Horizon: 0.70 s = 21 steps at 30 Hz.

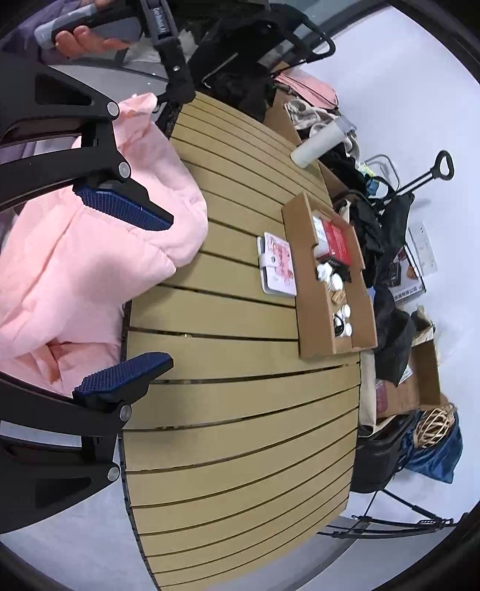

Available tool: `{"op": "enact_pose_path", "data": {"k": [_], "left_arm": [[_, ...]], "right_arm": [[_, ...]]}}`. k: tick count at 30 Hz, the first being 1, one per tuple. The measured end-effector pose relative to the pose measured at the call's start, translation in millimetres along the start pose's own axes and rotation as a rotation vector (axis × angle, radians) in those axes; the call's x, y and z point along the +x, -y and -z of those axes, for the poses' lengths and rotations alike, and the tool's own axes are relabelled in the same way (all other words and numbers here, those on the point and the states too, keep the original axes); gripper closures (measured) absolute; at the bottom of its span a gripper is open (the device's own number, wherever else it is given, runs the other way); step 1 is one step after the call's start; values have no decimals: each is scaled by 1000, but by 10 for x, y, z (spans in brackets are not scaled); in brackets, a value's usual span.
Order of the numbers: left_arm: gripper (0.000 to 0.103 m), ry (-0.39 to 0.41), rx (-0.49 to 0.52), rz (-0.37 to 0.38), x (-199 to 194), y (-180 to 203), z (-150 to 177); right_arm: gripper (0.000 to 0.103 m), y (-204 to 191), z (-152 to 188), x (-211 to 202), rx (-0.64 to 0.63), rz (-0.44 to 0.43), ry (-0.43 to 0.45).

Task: Organize objects
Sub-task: 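Withdraw both grippers from the tray, then grasp the pink card with the left gripper while the right gripper pinches it too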

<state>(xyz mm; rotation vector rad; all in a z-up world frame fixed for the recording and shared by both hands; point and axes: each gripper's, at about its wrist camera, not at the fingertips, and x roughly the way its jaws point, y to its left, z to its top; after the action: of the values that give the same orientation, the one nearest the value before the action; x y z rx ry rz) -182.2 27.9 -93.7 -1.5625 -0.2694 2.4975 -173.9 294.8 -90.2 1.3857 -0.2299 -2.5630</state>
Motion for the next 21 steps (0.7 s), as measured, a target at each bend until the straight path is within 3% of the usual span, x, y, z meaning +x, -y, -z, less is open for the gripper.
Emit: {"op": "enact_pose_path", "data": {"k": [4, 9, 11, 13, 15, 17, 20, 21], "left_arm": [[6, 10, -8, -13, -17, -59, 97], [6, 1, 4, -86, 124, -143, 41], [6, 28, -3, -70, 166, -176, -56], [6, 45, -3, -6, 301, -177, -253], [8, 45, 10, -34, 525, -158, -477], [31, 42, 31, -71, 772, -110, -712], [53, 71, 70, -5, 1208, -13, -1093], [58, 62, 71, -7, 1347, 7, -1184]], "right_arm": [[31, -78, 8, -18, -4, -19, 10], [31, -70, 28, 1, 10, -79, 45], [31, -8, 56, 99, 27, -98, 54], [31, 23, 44, 274, 22, -82, 29], [31, 17, -27, 470, -16, -69, 18], [31, 20, -183, 645, -30, -110, 35], [35, 7, -501, 948, -42, -129, 71], [47, -4, -570, 1040, -45, -119, 69]]}}
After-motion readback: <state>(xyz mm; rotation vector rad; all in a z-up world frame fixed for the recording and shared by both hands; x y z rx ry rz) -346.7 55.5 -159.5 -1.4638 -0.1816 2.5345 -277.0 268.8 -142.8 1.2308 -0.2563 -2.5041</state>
